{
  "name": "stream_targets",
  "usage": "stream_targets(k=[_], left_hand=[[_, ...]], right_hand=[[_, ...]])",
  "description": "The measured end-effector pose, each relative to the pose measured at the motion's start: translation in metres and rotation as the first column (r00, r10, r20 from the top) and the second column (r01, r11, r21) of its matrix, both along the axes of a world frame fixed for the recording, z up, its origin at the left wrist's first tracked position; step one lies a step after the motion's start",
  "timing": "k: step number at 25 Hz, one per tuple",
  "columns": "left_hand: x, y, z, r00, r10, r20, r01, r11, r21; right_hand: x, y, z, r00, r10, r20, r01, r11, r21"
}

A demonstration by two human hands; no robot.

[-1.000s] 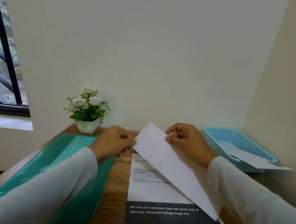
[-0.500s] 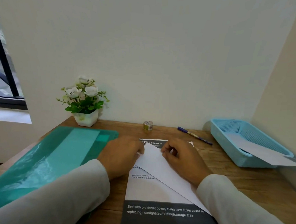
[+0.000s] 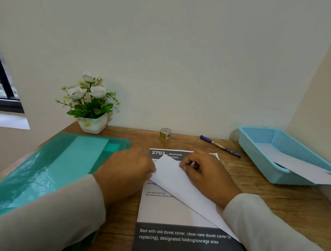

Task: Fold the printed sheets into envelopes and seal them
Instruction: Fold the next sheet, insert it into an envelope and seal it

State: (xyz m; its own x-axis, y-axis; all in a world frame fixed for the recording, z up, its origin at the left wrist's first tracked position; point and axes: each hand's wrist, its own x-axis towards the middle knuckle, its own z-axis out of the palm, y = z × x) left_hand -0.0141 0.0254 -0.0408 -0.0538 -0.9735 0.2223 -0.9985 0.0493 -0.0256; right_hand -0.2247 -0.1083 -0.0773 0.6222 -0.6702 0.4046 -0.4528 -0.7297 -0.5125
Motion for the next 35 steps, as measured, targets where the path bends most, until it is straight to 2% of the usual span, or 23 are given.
stream_targets(k=[5,7,10,13,15,19,24,29,35], left_hand=[[0.015,0.029,-0.008,0.993,-0.077,-0.087,0.073,0.996,-0.055],[0.015,0.027,-0.011,0.993,-0.085,-0.087,0.079,0.995,-0.062],[0.017,0.025,-0.012,0.993,-0.084,-0.079,0.078,0.994,-0.083],[0.016,0.027,-0.012,0.995,-0.067,-0.080,0.062,0.996,-0.070],[0.015,0.028,-0.012,0.994,-0.071,-0.077,0.064,0.994,-0.093],[0.017,0.028,-0.014,0.995,-0.076,-0.066,0.070,0.994,-0.088],[0.018,0.026,-0.014,0.995,-0.069,-0.067,0.064,0.995,-0.080],[0.019,0.030,-0.012,0.997,-0.057,-0.047,0.054,0.997,-0.055],[0.007,0.024,-0.009,0.993,-0.110,-0.032,0.108,0.992,-0.067]], right_hand=[[-0.001,0.006,0.007,0.999,-0.008,-0.048,0.008,1.000,0.002],[-0.003,0.012,0.013,0.989,-0.006,-0.148,-0.006,0.997,-0.079],[0.016,0.032,0.025,0.938,0.081,-0.337,-0.165,0.960,-0.228],[0.041,0.054,0.029,0.882,0.189,-0.432,-0.314,0.919,-0.239],[0.045,0.048,0.028,0.877,0.187,-0.442,-0.308,0.926,-0.220],[0.042,0.022,0.035,0.890,0.074,-0.450,-0.184,0.961,-0.205],[0.048,0.045,0.037,0.837,0.157,-0.525,-0.286,0.942,-0.174],[0.044,0.025,0.029,0.892,0.079,-0.444,-0.190,0.959,-0.210],[0.044,0.026,0.021,0.907,0.066,-0.416,-0.172,0.959,-0.224]])
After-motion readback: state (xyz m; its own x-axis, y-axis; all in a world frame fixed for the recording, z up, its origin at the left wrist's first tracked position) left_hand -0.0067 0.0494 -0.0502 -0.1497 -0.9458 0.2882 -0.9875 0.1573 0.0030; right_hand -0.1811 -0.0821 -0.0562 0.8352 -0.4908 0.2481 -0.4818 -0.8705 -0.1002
